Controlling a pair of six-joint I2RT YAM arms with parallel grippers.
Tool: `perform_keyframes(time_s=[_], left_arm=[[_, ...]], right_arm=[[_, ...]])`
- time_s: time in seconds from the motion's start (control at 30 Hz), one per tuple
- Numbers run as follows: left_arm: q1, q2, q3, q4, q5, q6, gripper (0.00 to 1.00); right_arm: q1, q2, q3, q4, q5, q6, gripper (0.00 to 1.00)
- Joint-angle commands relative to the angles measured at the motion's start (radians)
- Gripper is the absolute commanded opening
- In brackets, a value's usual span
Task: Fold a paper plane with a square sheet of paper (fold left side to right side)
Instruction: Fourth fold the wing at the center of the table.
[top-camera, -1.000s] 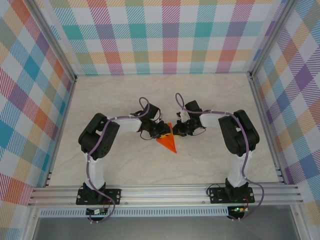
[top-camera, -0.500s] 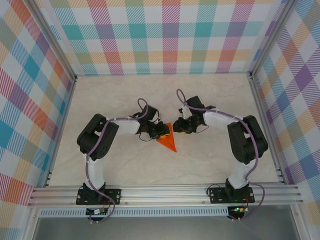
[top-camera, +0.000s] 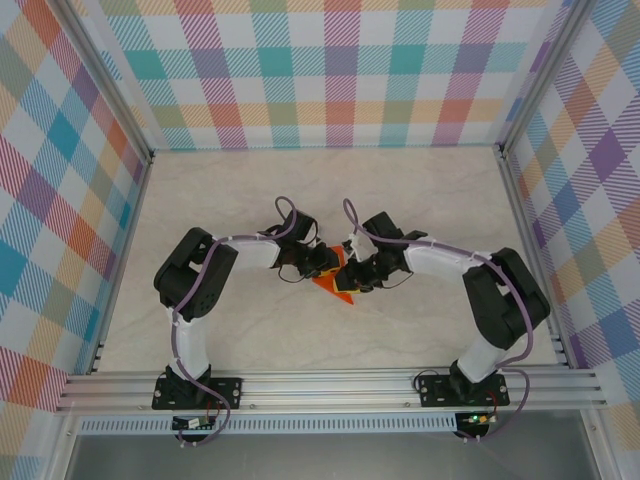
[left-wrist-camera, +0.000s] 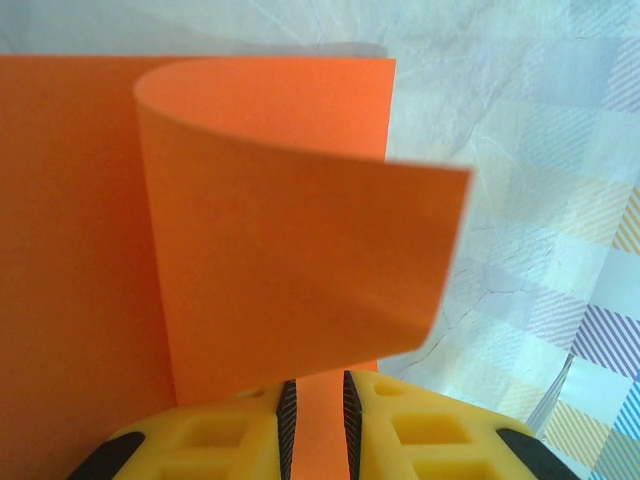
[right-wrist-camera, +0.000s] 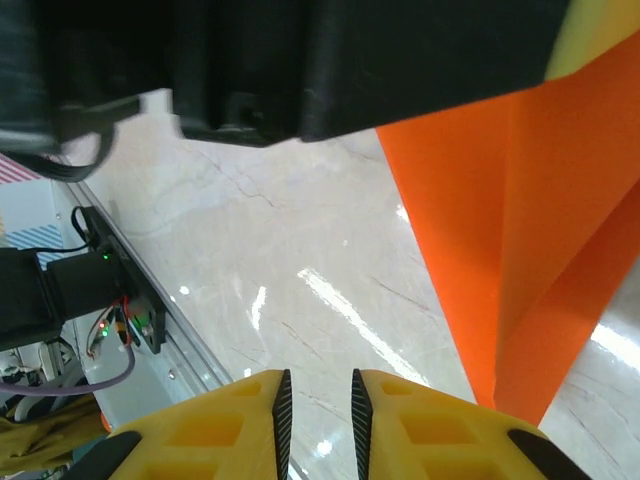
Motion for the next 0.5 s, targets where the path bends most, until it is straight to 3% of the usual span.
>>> perform_keyframes(time_s=[0.0,0.47], left_arm=[[0.0,0.032,-0.015,-0.084,-0.047,0.0,0.23],[0.0,0.035,-0.016,-0.089,-0.049,0.004,0.23]], right_arm=[[-0.004,0.044,0.01,0.025,-0.009,0.011,0.24],[-0.004,0.117,0.003,-0.012,0.069,-0.003,0.24]])
